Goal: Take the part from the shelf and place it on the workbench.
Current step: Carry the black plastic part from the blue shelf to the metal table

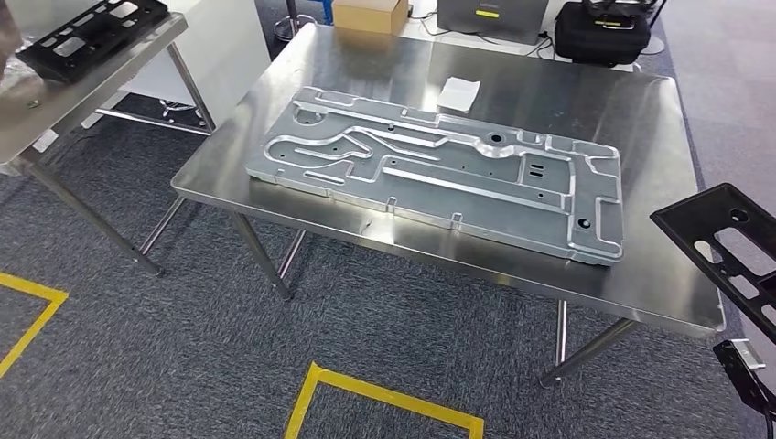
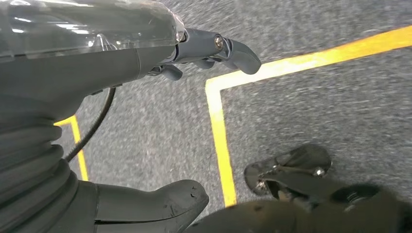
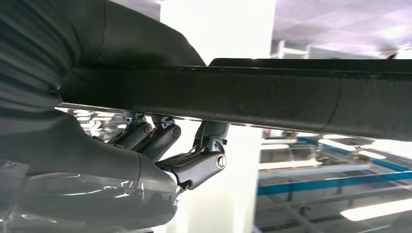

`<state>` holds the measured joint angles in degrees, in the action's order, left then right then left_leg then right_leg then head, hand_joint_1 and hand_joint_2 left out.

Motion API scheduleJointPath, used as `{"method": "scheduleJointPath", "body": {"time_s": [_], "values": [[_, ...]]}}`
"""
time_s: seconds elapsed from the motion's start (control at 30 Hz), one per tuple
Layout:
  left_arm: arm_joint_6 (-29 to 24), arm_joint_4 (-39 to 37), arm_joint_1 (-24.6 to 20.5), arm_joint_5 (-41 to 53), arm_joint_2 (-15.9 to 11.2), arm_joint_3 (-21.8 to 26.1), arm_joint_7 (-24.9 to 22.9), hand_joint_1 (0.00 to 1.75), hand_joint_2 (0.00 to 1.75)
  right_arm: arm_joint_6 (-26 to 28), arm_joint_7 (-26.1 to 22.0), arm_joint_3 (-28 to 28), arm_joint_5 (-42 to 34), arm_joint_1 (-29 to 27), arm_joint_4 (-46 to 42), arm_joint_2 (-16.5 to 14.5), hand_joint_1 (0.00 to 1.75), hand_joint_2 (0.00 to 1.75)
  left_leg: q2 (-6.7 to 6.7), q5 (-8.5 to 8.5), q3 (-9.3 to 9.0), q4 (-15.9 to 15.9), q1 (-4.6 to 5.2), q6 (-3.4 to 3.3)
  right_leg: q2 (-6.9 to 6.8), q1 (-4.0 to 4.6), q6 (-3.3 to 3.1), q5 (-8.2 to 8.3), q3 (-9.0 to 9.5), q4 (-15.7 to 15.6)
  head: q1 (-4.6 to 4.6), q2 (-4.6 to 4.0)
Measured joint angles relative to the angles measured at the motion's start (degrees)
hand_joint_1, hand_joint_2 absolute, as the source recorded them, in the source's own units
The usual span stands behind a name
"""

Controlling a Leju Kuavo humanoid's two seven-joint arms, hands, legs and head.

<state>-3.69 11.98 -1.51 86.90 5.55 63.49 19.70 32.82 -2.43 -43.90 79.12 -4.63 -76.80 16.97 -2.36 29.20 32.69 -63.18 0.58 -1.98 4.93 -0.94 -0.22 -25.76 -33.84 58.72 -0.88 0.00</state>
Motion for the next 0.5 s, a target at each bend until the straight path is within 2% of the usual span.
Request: {"method": "scheduleJointPath", "body": {"time_s": [0.07, 0.13, 0.17, 0.2, 0.23, 0.27, 0.3, 0.33, 0.37, 0.4, 0.43, 0.5], "values": [[0.00, 0.00, -0.06, 0.01, -0.20, 0.09, -0.04, 0.00, 1.75, 0.11, 0.31, 0.24, 0.00, 0.02, 0.03, -0.13, 1.75, 1.75, -1.78, -1.52, -1.97, 4.44, 0.11, -0.87, 1.28, -0.19, 0.51, 0.27, -0.18, -0.06, -0.05, 0.00], [0.02, 0.00, -0.17, 0.05, -0.19, 0.11, -0.08, 0.00, 1.75, 0.19, 0.47, 0.37, -0.19, -0.31, -0.03, -0.13, 1.75, 1.75, -0.80, -1.78, -2.37, 5.31, 0.21, -1.10, 2.45, -0.43, 1.34, 0.70, -0.39, -0.43, 0.03, 0.00], [0.03, 0.00, -0.25, 0.07, -0.15, 0.12, -0.10, 0.00, 1.75, 0.25, 0.41, 0.39, -0.33, -0.62, -0.11, -0.14, 1.75, 1.75, -0.10, -2.18, -2.69, 6.03, 0.13, -1.12, 2.02, -0.46, 1.62, 0.75, -0.46, -0.43, 0.03, 0.00], [0.04, 0.00, -0.28, 0.09, -0.10, 0.13, -0.10, 0.00, 1.75, 0.34, 0.29, 0.40, -0.54, -0.81, -0.29, -0.15, 1.75, 1.75, 0.64, -2.64, -2.99, 6.86, -0.01, -1.24, 0.73, -0.38, 1.80, 0.23, -0.81, 0.18, -0.12, 0.00], [0.06, 0.00, -0.25, 0.10, -0.05, 0.15, -0.11, 0.00, 1.75, 0.43, 0.14, 0.42, -0.72, -0.82, -0.57, -0.17, 1.75, 1.75, 1.41, -3.07, -3.21, 7.59, -0.18, -1.32, -0.97, -0.29, 1.92, -0.96, -1.63, 1.87, -0.32, 0.00], [0.06, 0.00, -0.20, 0.11, -0.04, 0.18, -0.13, 0.00, 1.75, 0.53, -0.02, 0.43, -0.87, -0.78, -0.89, -0.29, 1.75, 1.75, 2.21, -3.29, -3.29, 8.00, -0.21, -1.38, -2.82, -0.36, 2.05, -2.71, -2.95, 4.73, -0.51, 0.00], [0.06, 0.00, -0.10, 0.13, -0.02, 0.23, -0.15, 0.00, 1.75, 0.58, -0.14, 0.46, -0.94, -0.68, -1.28, -0.41, 1.75, 1.75, 2.98, -3.33, -3.23, 8.12, -0.21, -1.48, -3.88, -0.46, 2.31, -4.61, -4.59, 8.21, -0.70, 0.00], [0.06, 0.00, -0.03, 0.14, -0.02, 0.30, -0.16, 0.00, 1.75, 0.59, -0.24, 0.56, -0.89, -0.67, -1.63, -0.59, 1.75, 1.75, 3.79, -3.30, -3.13, 8.07, -0.21, -1.44, -4.32, -0.66, 2.66, -5.94, -6.04, 11.36, -0.75, 0.00], [0.07, 0.00, -0.01, 0.15, -0.02, 0.38, -0.13, 0.00, 1.75, 0.55, -0.29, 0.72, -0.73, -0.71, -1.94, -0.77, 1.75, 1.75, 4.58, -3.23, -3.06, 7.98, -0.22, -1.34, -4.56, -0.90, 3.01, -6.34, -6.78, 13.16, -0.77, 0.00], [0.09, 0.00, -0.02, 0.15, 0.00, 0.45, -0.07, 0.00, 1.75, 0.46, -0.26, 1.01, -0.46, -0.74, -2.24, -0.92, 1.75, 1.75, 5.39, -3.09, -3.00, 7.82, -0.28, -1.16, -4.81, -1.15, 3.34, -5.62, -6.40, 12.81, -0.78, 0.00], [0.12, 0.00, -0.04, 0.15, 0.04, 0.51, 0.01, 0.00, 1.75, 0.38, -0.18, 1.34, -0.17, -0.72, -2.56, -1.00, 1.75, 1.75, 6.16, -2.89, -2.95, 7.53, -0.38, -0.90, -5.28, -1.39, 3.66, -4.10, -4.93, 10.42, -0.77, 0.00], [0.16, 0.01, -0.13, 0.14, 0.06, 0.61, 0.19, 0.00, 1.75, 0.27, 0.14, 2.08, 0.36, -0.58, -3.19, -1.06, 1.75, 1.75, 7.54, -2.18, -2.79, 6.56, -0.40, -0.09, -7.72, -1.54, 3.95, -1.33, -0.83, 3.26, -0.84, 0.00]]}}
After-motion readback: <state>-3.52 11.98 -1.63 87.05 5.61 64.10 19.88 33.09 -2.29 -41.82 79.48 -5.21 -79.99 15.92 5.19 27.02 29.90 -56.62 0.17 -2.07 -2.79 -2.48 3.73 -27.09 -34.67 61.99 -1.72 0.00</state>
